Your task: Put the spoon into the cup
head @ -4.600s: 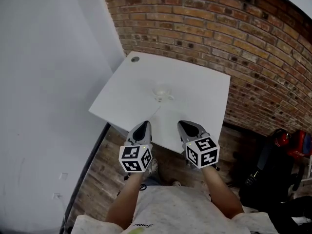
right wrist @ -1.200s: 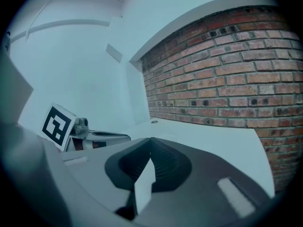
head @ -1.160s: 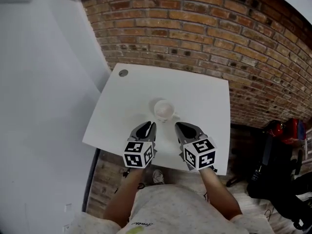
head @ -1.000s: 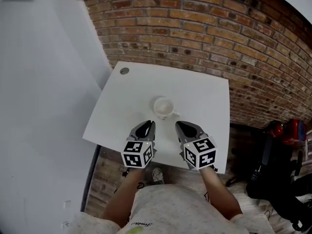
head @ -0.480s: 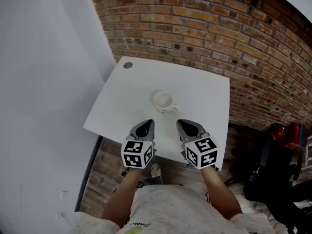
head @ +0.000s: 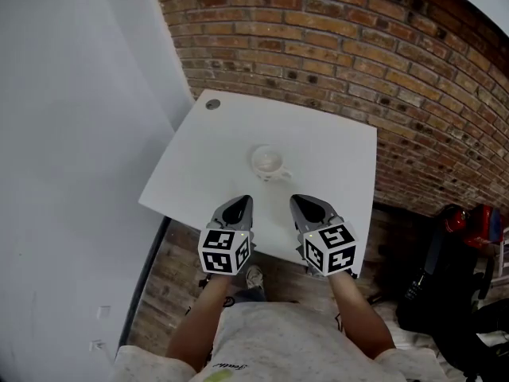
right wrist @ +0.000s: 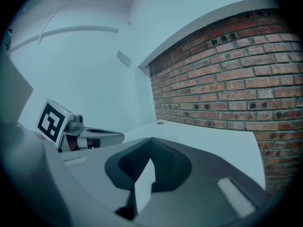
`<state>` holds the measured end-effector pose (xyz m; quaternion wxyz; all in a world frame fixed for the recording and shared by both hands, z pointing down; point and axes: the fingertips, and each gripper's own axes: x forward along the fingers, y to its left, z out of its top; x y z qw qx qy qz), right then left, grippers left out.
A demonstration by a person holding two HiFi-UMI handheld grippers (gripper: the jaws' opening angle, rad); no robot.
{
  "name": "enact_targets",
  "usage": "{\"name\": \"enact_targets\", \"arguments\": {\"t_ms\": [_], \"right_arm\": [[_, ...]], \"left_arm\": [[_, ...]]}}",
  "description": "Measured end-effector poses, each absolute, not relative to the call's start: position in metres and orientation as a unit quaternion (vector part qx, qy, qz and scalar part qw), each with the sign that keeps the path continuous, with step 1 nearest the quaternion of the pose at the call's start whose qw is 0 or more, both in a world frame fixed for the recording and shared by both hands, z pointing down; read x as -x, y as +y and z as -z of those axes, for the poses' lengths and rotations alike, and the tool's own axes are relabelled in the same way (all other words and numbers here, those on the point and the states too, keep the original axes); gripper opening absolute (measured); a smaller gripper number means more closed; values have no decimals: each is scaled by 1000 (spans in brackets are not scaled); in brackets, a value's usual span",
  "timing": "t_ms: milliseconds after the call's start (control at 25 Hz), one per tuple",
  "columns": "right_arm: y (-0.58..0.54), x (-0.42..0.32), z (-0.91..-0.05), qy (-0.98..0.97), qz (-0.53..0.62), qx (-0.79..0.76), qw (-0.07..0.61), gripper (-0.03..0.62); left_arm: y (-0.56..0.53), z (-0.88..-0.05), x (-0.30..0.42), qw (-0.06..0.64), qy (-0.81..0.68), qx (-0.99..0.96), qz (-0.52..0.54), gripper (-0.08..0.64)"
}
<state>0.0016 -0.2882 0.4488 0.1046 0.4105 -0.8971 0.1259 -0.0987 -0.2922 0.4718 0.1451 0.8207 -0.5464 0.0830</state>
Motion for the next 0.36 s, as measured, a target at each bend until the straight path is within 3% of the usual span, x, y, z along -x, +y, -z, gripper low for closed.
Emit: {"name": "enact_targets", "arguments": {"t_ms": [360], "right_arm": [[-288, -4, -448, -897, -125, -411, 102, 9]], "left_arm": [[-292, -473, 95, 146, -546, -821, -84, -5]]}}
